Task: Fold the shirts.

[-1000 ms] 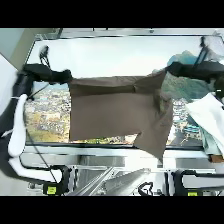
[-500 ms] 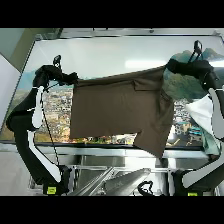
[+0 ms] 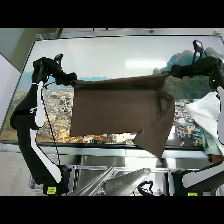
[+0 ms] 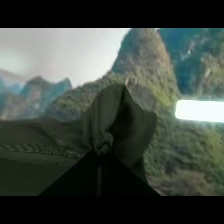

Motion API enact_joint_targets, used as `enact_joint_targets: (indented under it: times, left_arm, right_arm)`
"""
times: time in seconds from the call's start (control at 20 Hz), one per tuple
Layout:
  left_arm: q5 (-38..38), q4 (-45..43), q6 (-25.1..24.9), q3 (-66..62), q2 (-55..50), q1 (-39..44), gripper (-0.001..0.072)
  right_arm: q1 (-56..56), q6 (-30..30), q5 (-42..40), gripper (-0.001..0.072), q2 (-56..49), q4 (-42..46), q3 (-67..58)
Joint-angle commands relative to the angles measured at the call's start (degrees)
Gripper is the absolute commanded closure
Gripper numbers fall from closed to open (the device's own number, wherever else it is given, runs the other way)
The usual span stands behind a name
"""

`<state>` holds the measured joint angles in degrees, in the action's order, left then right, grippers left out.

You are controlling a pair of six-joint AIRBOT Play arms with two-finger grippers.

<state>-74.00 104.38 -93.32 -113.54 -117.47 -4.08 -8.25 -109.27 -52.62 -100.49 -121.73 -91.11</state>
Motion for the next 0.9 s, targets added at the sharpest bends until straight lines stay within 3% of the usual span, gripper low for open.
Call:
enact_joint_targets:
  times: [0.0, 0.3, 0.7, 0.75, 0.85]
  left_arm:
    - [-3.6, -5.4, 1.1, 2.4, -0.1, 0.8, 0.0695]
    - [-2.8, -5.4, 1.1, 5.8, -0.2, 1.2, 0.0695]
    - [-2.6, -5.2, 1.1, 5.7, -0.2, 1.2, 0.0694]
    - [-3.0, -5.2, 1.1, 5.4, -0.2, 1.2, 0.0586]
    - [-3.4, -3.5, 1.1, 3.6, -0.2, 1.2, 0.0012]
  right_arm:
    - [0.7, 3.8, -3.6, 0.0688, 1.3, 10.0, 4.0]
    - [2.3, 6.3, -2.1, 0.0687, 1.0, 11.4, 11.3]
    - [3.1, 7.3, 0.6, 0.0685, 1.1, 7.4, 11.5]
    - [3.1, 7.3, 0.5, 0.0671, 1.1, 6.8, 11.5]
    - [3.1, 7.4, 0.3, 0.0376, 1.6, 5.9, 11.3]
